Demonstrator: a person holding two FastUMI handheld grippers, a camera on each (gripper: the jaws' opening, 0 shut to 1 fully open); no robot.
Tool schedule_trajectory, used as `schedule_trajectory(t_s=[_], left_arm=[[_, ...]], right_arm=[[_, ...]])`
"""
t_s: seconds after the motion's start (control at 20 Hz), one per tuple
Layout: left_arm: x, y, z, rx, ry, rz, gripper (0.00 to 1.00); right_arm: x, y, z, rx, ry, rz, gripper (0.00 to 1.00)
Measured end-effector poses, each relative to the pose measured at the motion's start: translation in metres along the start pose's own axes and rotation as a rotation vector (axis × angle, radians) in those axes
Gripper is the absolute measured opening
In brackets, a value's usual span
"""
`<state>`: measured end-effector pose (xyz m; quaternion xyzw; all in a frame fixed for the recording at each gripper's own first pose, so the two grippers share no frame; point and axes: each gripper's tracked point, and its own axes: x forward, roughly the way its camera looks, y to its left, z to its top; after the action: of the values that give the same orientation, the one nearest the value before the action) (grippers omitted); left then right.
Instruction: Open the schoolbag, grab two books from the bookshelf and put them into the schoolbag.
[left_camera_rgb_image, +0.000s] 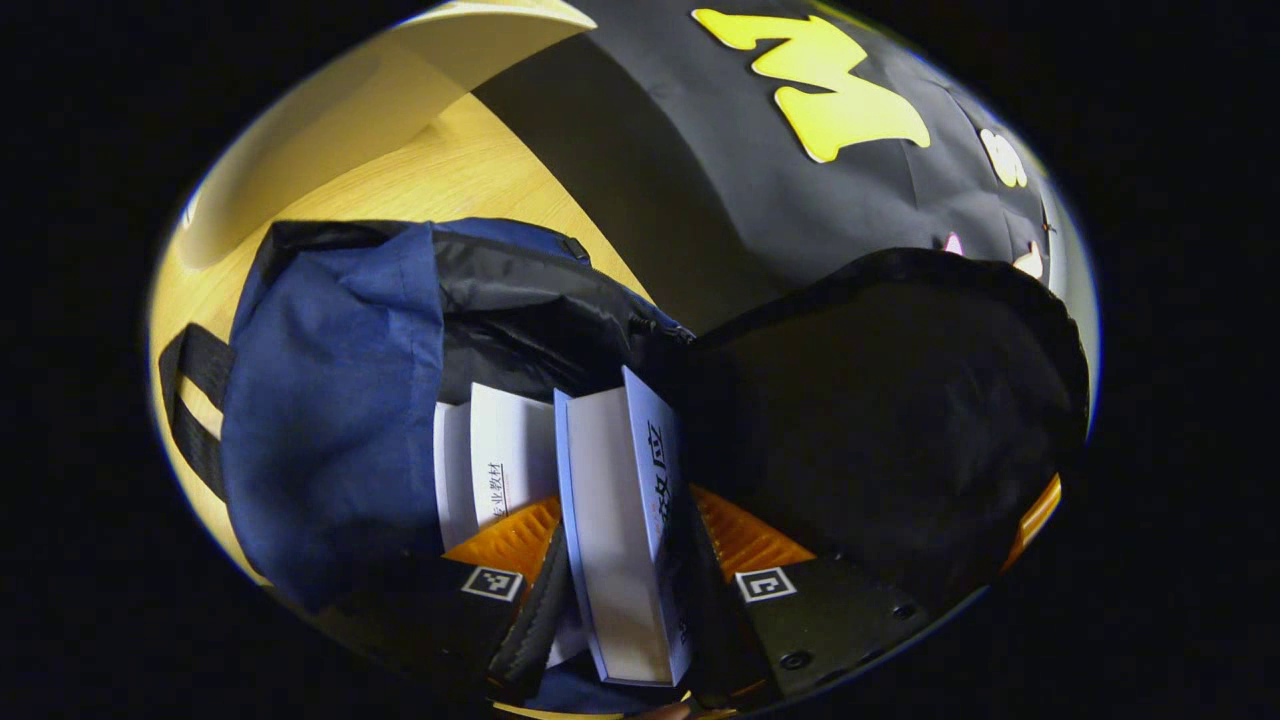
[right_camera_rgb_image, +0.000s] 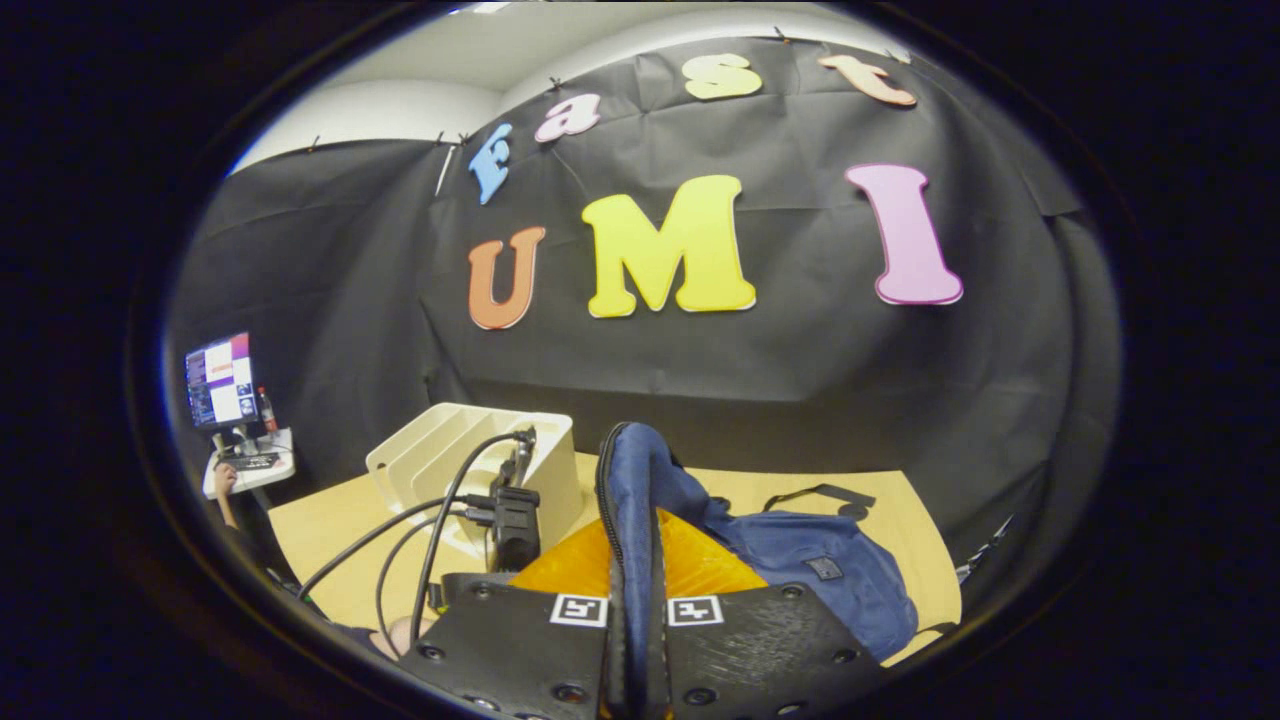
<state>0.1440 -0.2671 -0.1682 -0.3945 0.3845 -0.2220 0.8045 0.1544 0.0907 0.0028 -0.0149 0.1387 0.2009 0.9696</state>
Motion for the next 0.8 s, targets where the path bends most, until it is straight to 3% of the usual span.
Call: schedule_trajectory(t_s=[0.05, 0.25, 0.45, 0.8], left_arm=[[-0.003, 0.002, 0.0, 0.042, -0.001, 0.026, 0.67], [-0.023, 0.008, -0.001, 0.171, 0.006, 0.108, 0.76], [-0.037, 0.016, 0.006, 0.26, -0.015, 0.178, 0.77], [-0.077, 0.035, 0.025, 0.344, -0.093, 0.22, 0.77]], right_arm=[[-0.001, -0.005, -0.001, 0.0, 0.002, -0.017, 0.08], [-0.005, -0.02, -0.009, 0.014, 0.011, -0.054, 0.05], [-0.002, -0.029, -0.024, 0.026, 0.047, -0.085, 0.08], [-0.01, -0.046, -0.048, 0.037, 0.08, -0.144, 0.09]])
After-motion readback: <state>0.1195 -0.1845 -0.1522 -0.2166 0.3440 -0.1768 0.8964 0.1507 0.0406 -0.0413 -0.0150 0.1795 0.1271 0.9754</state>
